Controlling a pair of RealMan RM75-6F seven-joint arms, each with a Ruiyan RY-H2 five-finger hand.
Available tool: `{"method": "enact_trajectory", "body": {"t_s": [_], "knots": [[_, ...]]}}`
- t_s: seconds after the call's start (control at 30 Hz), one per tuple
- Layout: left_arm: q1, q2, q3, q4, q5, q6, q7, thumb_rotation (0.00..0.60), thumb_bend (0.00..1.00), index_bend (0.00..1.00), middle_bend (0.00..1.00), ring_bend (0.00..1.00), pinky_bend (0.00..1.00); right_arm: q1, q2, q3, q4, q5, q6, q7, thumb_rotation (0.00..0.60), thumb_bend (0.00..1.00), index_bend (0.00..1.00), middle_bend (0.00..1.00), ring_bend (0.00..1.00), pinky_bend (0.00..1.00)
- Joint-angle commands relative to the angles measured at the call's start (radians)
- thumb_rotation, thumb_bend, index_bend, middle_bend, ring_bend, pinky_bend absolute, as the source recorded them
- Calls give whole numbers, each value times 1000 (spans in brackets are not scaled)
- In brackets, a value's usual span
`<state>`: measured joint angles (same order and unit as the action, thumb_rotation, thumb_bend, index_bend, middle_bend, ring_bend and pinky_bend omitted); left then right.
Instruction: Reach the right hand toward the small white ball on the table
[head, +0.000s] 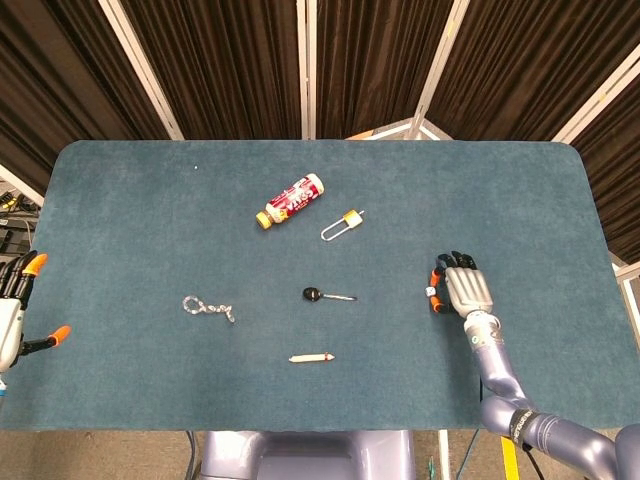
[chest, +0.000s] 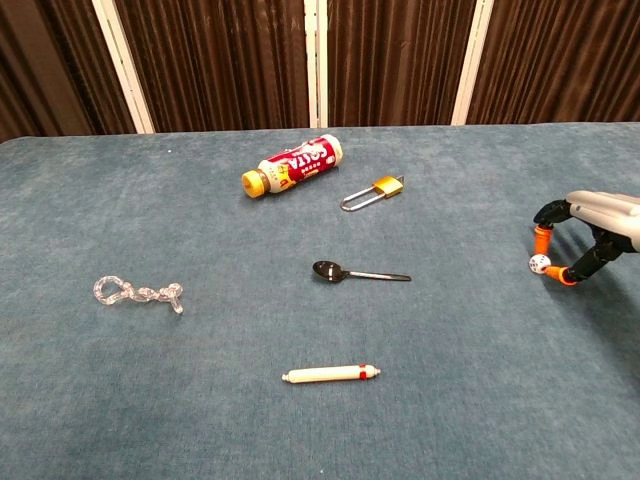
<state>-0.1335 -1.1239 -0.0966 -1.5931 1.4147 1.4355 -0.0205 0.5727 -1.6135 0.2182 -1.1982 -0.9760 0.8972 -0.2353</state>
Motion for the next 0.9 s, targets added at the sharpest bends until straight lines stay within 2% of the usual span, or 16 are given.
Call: {"method": "enact_trajectory", "body": {"t_s": [0.03, 0.23, 0.4, 0.7, 0.8, 0.9], "knots": [[-1, 0, 0, 0, 0, -1, -2, 600, 123, 0, 0, 0, 0, 2, -7, 1, 0, -12, 12, 6, 600, 364, 554, 180, 0, 0], [-1, -1, 0, 4, -1, 1, -5, 600, 123, 0, 0, 0, 0, 1, 7, 4, -50, -40, 45, 7, 600, 373, 574, 191, 0, 0], [0, 0, 0, 4, 0, 2, -7, 600, 123, 0, 0, 0, 0, -5, 50, 11, -132, -66, 91, -9, 600, 375, 572, 192, 0, 0], [2, 1, 2, -1, 4, 8, -4, 600, 123, 0, 0, 0, 0, -26, 175, 38, -344, -106, 195, -60, 600, 364, 550, 187, 0, 0], [3, 2, 3, -4, 8, 12, -2, 600, 123, 0, 0, 0, 0, -33, 211, 41, -406, -113, 221, -77, 600, 361, 532, 179, 0, 0], [4, 4, 5, -9, 11, 15, -2, 600, 124, 0, 0, 0, 0, -37, 231, 41, -443, -111, 233, -85, 600, 346, 469, 138, 0, 0]]}}
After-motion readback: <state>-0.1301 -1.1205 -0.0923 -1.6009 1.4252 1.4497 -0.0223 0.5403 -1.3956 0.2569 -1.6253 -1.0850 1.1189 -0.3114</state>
